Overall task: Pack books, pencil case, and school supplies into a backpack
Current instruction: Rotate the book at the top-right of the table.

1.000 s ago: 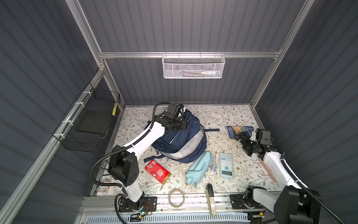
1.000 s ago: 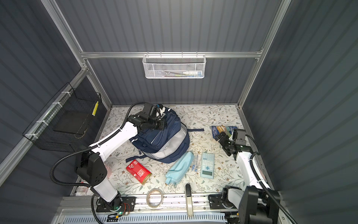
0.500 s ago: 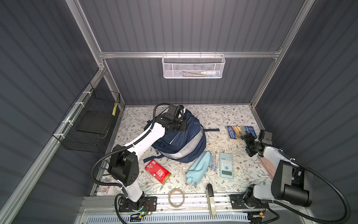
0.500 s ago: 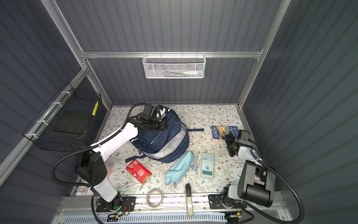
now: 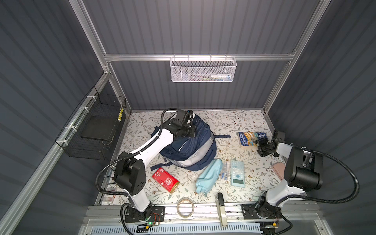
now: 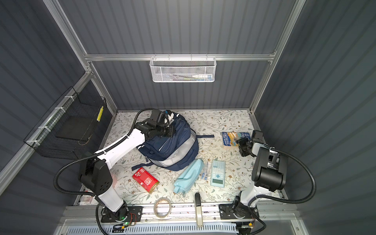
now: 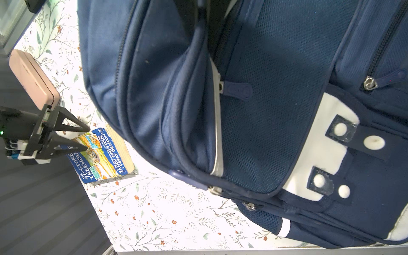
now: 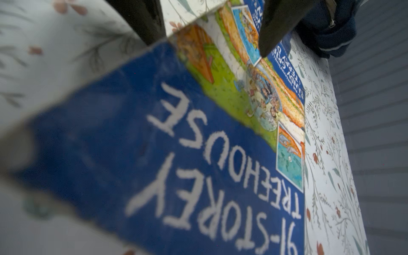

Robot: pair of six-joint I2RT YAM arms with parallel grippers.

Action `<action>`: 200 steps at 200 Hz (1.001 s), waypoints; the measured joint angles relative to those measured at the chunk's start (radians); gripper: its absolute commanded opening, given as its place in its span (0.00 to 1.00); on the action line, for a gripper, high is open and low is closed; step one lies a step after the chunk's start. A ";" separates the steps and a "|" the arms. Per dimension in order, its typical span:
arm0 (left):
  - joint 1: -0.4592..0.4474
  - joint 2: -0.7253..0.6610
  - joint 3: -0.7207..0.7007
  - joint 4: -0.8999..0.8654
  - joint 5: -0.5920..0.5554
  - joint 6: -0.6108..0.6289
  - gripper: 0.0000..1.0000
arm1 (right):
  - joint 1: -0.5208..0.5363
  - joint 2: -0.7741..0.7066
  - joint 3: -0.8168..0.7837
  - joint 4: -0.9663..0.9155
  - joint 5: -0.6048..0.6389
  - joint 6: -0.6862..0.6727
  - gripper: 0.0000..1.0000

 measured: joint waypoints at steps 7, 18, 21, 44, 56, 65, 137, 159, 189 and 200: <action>0.000 0.000 -0.001 0.002 0.000 -0.001 0.00 | 0.000 0.002 0.000 0.001 0.000 -0.002 0.47; 0.000 0.000 -0.002 0.002 0.001 -0.001 0.00 | 0.000 0.008 0.001 0.000 0.002 0.004 0.40; 0.000 0.000 -0.002 0.002 0.001 -0.001 0.00 | 0.000 0.009 0.003 -0.001 0.001 -0.004 0.38; 0.000 0.000 -0.002 0.005 0.003 -0.004 0.00 | 0.000 0.014 0.020 -0.018 0.019 -0.014 0.28; 0.001 0.000 -0.003 0.006 0.005 -0.005 0.00 | 0.000 0.016 0.028 -0.018 0.023 -0.025 0.21; 0.001 0.000 -0.005 0.009 0.005 -0.008 0.00 | 0.000 0.016 0.032 -0.018 0.024 -0.029 0.16; 0.001 0.000 -0.012 0.020 0.015 -0.016 0.00 | 0.057 0.035 0.116 -0.116 0.023 -0.186 0.02; 0.001 0.000 -0.013 0.021 0.015 -0.016 0.00 | 0.121 0.015 0.114 -0.164 0.020 -0.235 0.03; 0.001 0.000 -0.013 0.020 0.016 -0.016 0.00 | 0.121 0.014 0.120 -0.226 0.007 -0.288 0.38; 0.001 0.000 -0.013 0.020 0.016 -0.016 0.00 | 0.109 0.016 0.138 -0.260 0.026 -0.303 0.60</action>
